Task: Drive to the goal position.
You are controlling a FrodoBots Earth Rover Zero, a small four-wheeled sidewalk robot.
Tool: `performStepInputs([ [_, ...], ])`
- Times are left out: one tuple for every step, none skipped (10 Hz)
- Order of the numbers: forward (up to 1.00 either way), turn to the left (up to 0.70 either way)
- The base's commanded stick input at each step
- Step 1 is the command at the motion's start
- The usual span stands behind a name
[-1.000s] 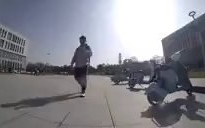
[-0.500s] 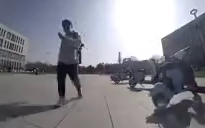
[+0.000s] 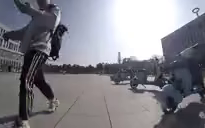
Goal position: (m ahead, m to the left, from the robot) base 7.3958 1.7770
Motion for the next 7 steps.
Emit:
performStepInputs([
  [0.50,0.00],
  [0.50,0.00],
  [0.50,0.00],
  [0.50,0.00],
  [0.50,0.07],
  [0.50,0.50],
  [0.50,0.50],
])
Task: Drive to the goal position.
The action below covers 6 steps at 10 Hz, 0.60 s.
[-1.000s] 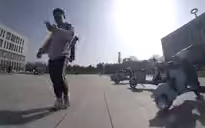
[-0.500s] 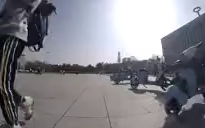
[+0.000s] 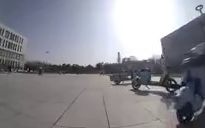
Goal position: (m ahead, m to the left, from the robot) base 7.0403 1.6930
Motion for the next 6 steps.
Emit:
performStepInputs([
  [0.50,0.22],
  [0.50,0.00],
  [0.50,0.00],
  [0.50,0.00],
  [0.50,0.00],
  [0.50,0.00],
])
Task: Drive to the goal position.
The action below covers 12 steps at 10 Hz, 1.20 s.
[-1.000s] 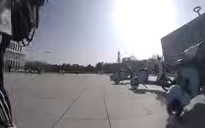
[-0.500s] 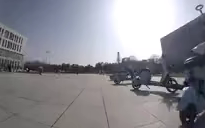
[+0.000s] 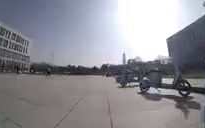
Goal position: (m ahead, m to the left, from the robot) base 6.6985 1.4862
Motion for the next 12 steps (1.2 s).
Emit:
performStepInputs([
  [0.50,0.00],
  [0.50,0.00],
  [0.50,0.00],
  [0.50,0.00],
  [0.50,0.00],
  [0.50,0.00],
  [0.50,0.00],
  [0.50,0.00],
  [0.50,0.00],
  [0.50,0.00],
  [0.50,0.00],
  [0.50,0.00],
])
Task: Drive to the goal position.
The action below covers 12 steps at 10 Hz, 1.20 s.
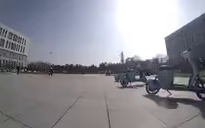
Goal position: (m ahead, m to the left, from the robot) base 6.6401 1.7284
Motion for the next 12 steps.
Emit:
performStepInputs([
  [0.50,0.00],
  [0.50,0.00],
  [0.50,0.00],
  [0.50,0.00],
  [0.50,0.00],
  [0.50,0.00],
  [0.50,0.00],
  [0.50,0.00],
  [0.50,0.00],
  [0.50,0.00],
  [0.50,0.00],
  [0.50,0.00],
])
